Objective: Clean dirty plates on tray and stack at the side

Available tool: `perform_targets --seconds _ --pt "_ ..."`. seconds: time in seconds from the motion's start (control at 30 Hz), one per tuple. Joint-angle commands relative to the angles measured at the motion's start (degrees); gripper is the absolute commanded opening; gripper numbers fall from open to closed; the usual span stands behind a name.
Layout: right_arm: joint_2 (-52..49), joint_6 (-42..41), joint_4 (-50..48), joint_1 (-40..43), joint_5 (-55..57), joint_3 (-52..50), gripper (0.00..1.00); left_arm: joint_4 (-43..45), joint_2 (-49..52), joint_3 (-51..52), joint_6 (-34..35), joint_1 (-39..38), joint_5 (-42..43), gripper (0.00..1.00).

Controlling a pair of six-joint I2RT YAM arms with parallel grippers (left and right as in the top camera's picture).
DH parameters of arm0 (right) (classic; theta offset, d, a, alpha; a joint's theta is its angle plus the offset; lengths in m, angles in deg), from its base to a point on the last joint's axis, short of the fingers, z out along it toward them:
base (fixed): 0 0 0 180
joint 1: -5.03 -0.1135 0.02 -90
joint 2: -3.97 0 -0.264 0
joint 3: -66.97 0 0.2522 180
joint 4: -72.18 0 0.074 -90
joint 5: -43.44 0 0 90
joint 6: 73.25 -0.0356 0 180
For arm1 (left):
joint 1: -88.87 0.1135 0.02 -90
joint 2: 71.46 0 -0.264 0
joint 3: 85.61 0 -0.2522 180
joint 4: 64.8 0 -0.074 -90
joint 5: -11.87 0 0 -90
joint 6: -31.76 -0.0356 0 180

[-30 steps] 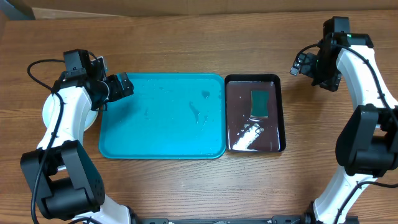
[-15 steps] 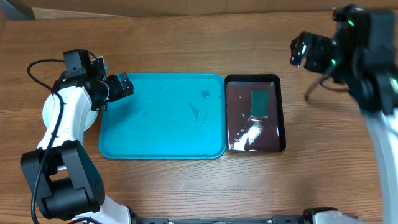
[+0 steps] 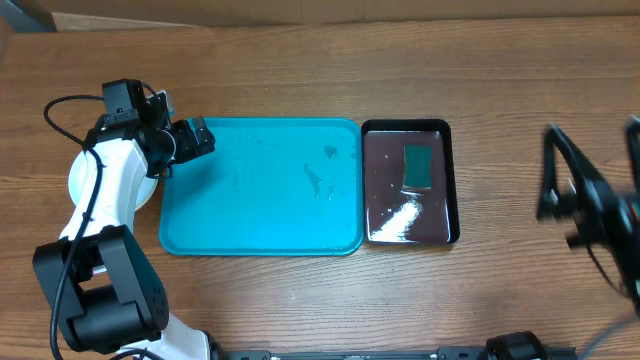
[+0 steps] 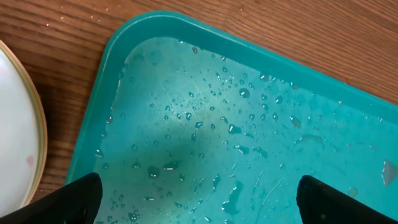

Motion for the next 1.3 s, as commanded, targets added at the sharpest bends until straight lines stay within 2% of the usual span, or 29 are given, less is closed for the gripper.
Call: perform_targets --seconds 0.0,0.13,0.33,0.57,0.73,1.13,1.27 --pt "10.1 2.1 -9.5 2.0 1.0 -13.6 1.0 0.2 0.2 0.1 -1.1 -0.1 0.6 1.0" --pt "22.2 2.1 -25.4 5.7 -1.9 -30.9 1.0 0.2 0.2 0.1 -1.1 -0.1 0.6 1.0" --pt "33.9 2.0 -43.1 11.2 -9.7 -51.6 1.0 0.2 0.2 0.1 -1.1 -0.1 0.6 1.0" --pt "40.7 1.7 -55.6 12.0 -10.6 -66.9 1.0 0.2 0.2 0.1 -1.1 -0.1 0.6 1.0" --pt "41.6 1.7 -58.6 12.0 -10.5 -73.2 1.0 0.2 0.2 0.1 -1.1 -0.1 0.6 1.0" --pt "41.6 1.7 -58.4 12.0 -8.9 -84.3 1.0 0.2 0.2 0.1 -1.1 -0.1 0.6 1.0" --pt "41.6 1.9 -54.3 12.0 -8.9 -85.0 1.0 0.2 0.2 0.1 -1.1 -0.1 0.6 1.0"
